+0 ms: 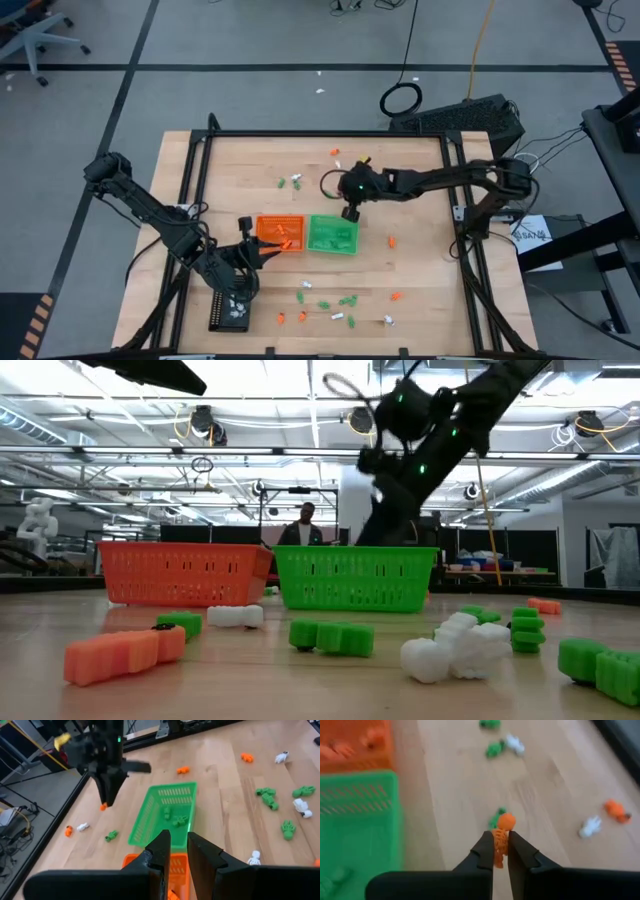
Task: Sort Halloween decoration
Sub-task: Put the orange skeleton toy into the orange bin
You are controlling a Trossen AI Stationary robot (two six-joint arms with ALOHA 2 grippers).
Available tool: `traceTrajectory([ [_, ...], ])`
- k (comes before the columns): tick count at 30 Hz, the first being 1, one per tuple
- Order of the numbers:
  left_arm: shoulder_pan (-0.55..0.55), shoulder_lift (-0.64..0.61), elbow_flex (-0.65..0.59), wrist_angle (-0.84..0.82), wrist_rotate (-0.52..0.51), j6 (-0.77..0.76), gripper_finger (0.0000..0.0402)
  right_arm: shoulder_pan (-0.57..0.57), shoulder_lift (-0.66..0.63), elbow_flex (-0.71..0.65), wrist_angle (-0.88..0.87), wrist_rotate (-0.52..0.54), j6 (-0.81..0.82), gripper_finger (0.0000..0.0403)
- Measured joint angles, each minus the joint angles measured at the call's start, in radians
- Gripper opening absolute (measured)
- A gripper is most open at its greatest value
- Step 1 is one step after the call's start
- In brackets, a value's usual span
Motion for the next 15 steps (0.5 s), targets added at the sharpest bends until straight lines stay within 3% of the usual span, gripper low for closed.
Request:
traceTrajectory([
  [6,0.000,0.000,0.000,0.000,0.000,-0.004,0.0061,0.087,-0.059,0.000,0.053,0.015,-0.003,0.0005],
  [15,0.002,0.001,0.000,-0.002,0.000,-0.023,0.0061,0.269,-0.075,0.000,0.189,0.041,-0.137,0.0004],
])
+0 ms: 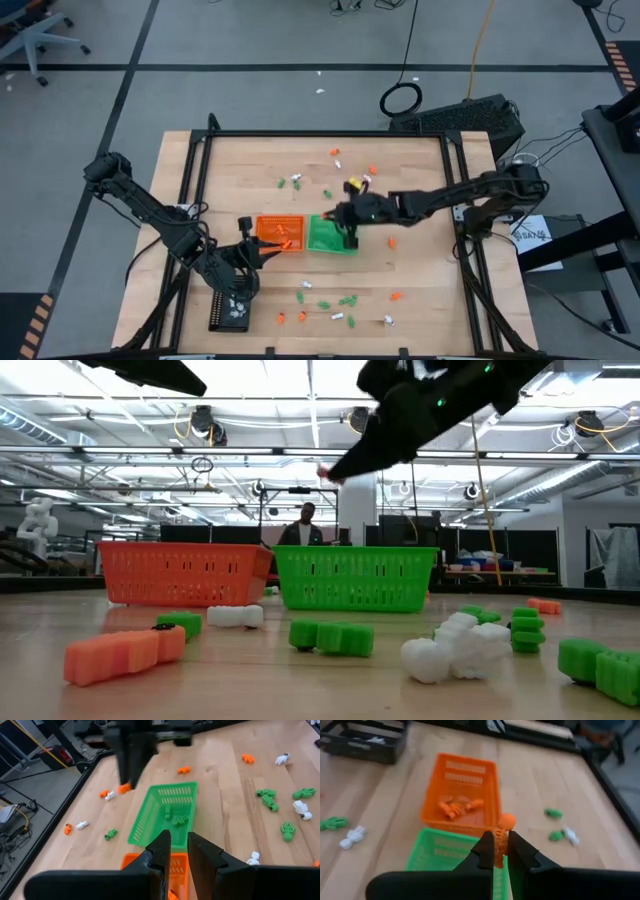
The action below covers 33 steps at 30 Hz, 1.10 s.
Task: Sort Halloween decoration
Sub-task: Put the orange skeleton toy into the orange bin
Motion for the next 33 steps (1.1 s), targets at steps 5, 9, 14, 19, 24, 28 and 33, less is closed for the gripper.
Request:
traceTrajectory([
  [5,0.014,0.000,0.000,-0.001,0.000,-0.005,0.0061,0.076,0.000,0.000,0.039,0.093,-0.118,0.0004],
  [9,0.034,0.000,0.000,-0.001,0.000,-0.006,0.0061,0.116,0.000,0.000,0.069,0.109,-0.245,0.0004],
  [14,0.054,0.000,0.000,-0.001,0.000,-0.006,0.0061,0.150,0.000,0.001,0.111,0.110,-0.447,0.0004],
  [19,0.063,0.000,0.000,-0.001,0.000,-0.006,0.0061,0.169,0.000,0.001,0.159,0.110,-0.635,0.0010],
  [24,0.064,0.000,0.000,-0.001,0.000,-0.006,0.0061,0.169,0.000,0.001,0.189,0.109,-0.765,0.0011],
  [28,0.064,0.000,0.000,-0.001,0.000,-0.006,0.0061,0.169,0.000,0.001,0.192,0.107,-0.846,0.0012],
  [33,0.064,0.000,0.000,-0.001,0.000,-0.006,0.0061,0.169,0.000,0.001,0.200,0.106,-0.888,0.0012],
])
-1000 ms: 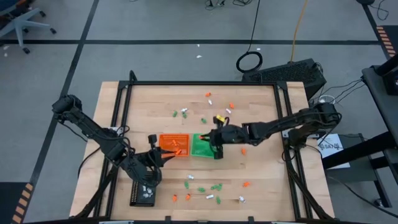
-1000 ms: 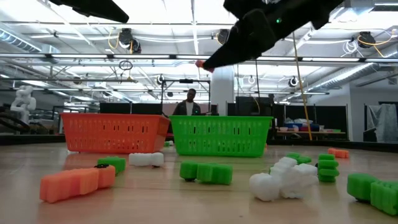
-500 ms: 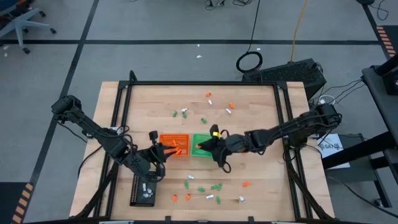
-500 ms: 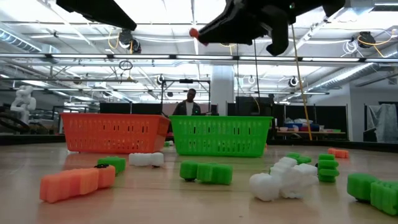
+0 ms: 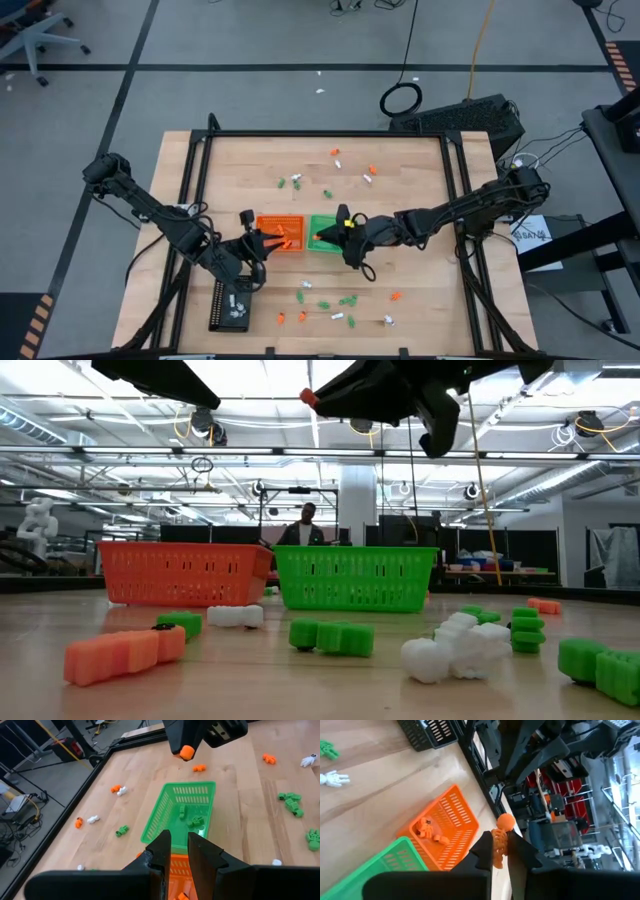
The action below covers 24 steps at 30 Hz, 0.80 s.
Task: Sort Halloween decoration
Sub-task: Put the orange skeleton toy into the orange bin
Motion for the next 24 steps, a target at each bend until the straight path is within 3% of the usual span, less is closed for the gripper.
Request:
traceTrajectory([
  [12,0.000,0.000,0.000,0.000,0.000,0.000,0.0061,0.000,0.000,0.000,0.008,0.000,0.009,0.0013],
  [24,0.000,0.000,0.000,0.000,0.000,0.000,0.0061,0.000,0.000,0.000,0.034,-0.004,0.183,0.0013],
])
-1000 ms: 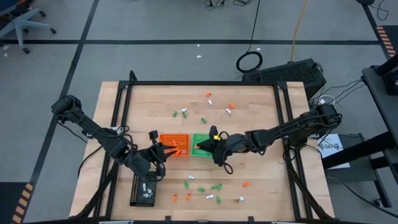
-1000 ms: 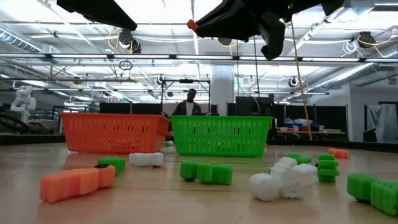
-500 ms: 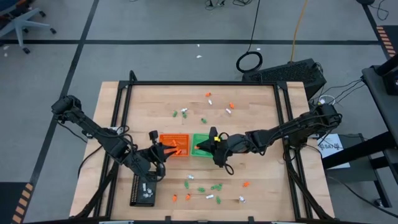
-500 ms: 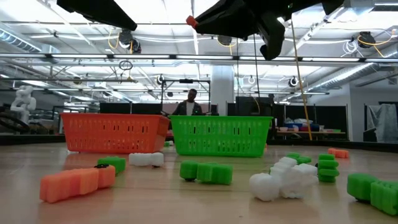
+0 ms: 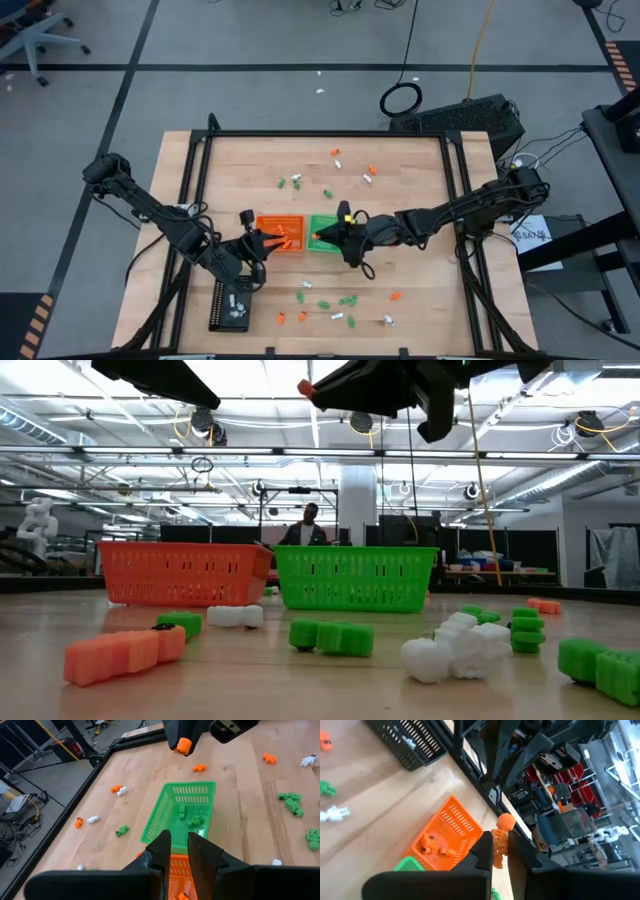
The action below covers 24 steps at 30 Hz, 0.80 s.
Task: Sort Halloween decoration
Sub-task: Put the orange skeleton toy into the orange bin
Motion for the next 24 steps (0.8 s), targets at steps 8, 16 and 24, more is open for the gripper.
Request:
traceTrajectory([
  [8,0.000,0.000,0.000,0.001,0.000,0.000,0.0061,0.000,0.000,0.000,0.017,-0.001,0.146,0.0013],
  [16,0.026,0.000,0.000,0.078,0.000,0.039,0.0061,-0.003,0.011,0.001,0.062,-0.002,0.316,0.0013],
  [24,0.046,0.000,0.000,0.159,0.057,0.116,0.0061,-0.016,0.130,0.001,0.272,-0.105,0.323,0.0013],
])
